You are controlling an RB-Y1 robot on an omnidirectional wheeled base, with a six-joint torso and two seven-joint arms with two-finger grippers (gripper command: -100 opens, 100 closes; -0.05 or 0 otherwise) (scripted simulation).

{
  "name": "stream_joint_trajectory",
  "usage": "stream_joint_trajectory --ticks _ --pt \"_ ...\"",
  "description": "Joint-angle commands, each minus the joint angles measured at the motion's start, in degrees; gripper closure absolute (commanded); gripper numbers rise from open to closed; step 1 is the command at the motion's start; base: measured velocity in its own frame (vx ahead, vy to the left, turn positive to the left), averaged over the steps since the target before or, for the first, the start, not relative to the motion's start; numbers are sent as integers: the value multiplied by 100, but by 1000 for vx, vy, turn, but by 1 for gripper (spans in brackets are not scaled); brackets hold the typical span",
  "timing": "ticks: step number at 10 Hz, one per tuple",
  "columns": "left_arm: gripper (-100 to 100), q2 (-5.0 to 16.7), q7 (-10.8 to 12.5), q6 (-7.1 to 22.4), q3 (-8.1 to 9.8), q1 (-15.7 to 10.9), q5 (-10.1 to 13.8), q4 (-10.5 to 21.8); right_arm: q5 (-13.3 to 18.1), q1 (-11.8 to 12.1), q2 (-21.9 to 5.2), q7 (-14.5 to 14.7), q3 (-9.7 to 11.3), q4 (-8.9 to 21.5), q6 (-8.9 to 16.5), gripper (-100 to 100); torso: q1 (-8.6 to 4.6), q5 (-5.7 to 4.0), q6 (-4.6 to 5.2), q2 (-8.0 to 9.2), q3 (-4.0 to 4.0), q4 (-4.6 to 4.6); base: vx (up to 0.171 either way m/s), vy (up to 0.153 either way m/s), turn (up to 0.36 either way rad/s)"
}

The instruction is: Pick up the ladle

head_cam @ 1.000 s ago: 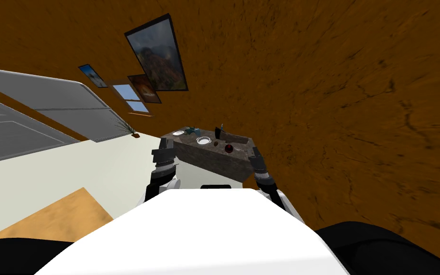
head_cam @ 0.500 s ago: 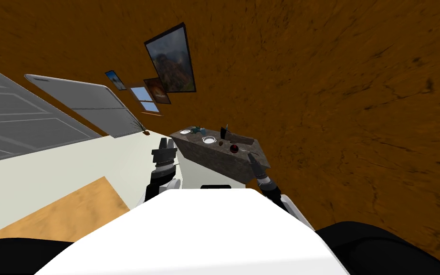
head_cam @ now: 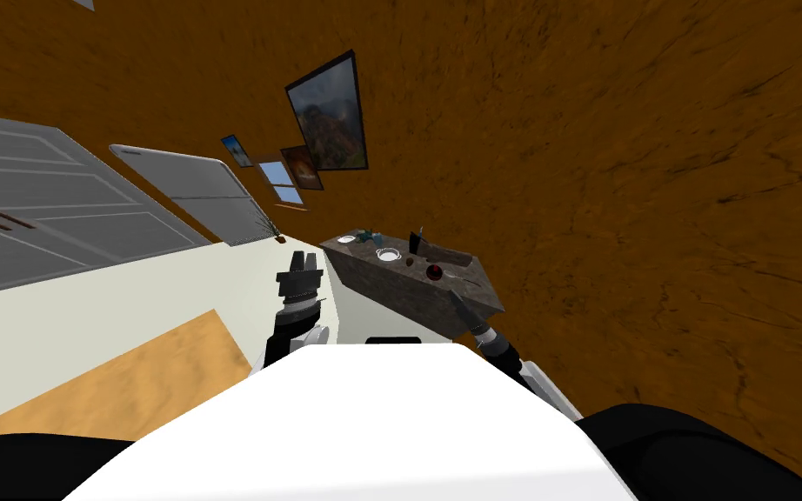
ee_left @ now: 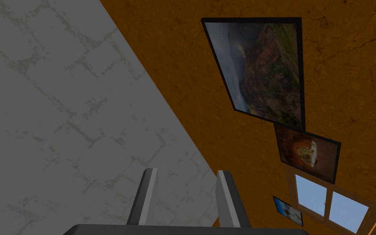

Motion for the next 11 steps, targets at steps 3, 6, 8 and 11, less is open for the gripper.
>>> stream_joint_trajectory --ticks 3,6,8,11 --pt "0 0 0 0 0 0 0 0 532 116 -320 -15 -178 232 -74 -100 1 0 0 1 1 0 -1 53 99" --pt "0 0 0 0 1 1 0 0 1084 264 -756 -20 -416 596 -185 -100 -3 0 3 -1 -1 0 9 54 119" --pt "0 0 0 0 1 1 0 0 1390 334 -987 -24 -540 784 -235 -100 -3 0 3 0 0 0 2 50 110" --pt "0 0 0 0 0 0 0 0 1858 401 -1226 -28 -665 973 -281 -100 -1 0 0 -2 -1 0 7 48 93"
